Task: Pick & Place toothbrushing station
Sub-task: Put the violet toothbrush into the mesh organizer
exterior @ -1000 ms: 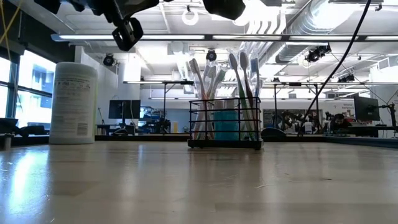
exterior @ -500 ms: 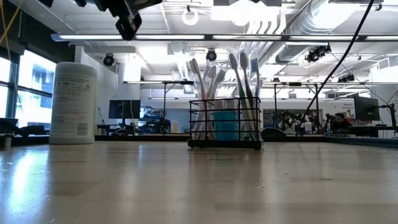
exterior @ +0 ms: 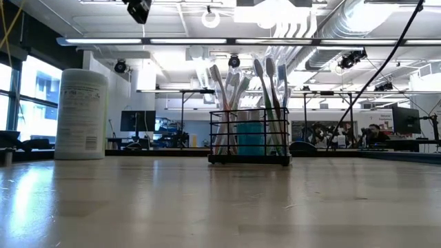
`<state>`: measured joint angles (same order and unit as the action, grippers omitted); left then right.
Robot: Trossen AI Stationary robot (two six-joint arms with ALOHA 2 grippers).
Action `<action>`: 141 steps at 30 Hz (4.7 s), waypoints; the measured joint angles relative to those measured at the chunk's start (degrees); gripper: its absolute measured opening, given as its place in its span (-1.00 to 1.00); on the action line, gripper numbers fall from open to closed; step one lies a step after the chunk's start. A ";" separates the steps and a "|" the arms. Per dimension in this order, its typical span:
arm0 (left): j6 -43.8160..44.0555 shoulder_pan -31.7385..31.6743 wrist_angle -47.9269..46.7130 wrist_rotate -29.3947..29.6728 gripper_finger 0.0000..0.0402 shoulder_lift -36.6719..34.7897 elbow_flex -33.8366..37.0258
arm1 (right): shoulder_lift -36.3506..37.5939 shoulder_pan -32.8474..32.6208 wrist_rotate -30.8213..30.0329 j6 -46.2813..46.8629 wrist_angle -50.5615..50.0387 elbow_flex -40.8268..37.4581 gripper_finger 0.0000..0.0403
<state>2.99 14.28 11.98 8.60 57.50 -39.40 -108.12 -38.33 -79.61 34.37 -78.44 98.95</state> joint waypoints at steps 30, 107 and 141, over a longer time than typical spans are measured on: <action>-7.28 -0.02 8.01 -2.55 -0.88 3.73 0.00 | 9.64 12.47 38.96 -27.16 52.97 0.05 -0.06; -7.22 -0.02 5.05 5.29 0.34 3.77 0.04 | 18.65 26.61 44.85 1.40 18.58 -15.25 -0.94; -7.11 -0.02 4.56 5.46 0.34 3.77 0.04 | 18.98 36.98 60.45 -3.11 48.81 -38.29 -0.94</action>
<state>-4.12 14.26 16.53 14.06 61.28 -39.35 -89.14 -1.35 -19.16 31.26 -29.63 60.66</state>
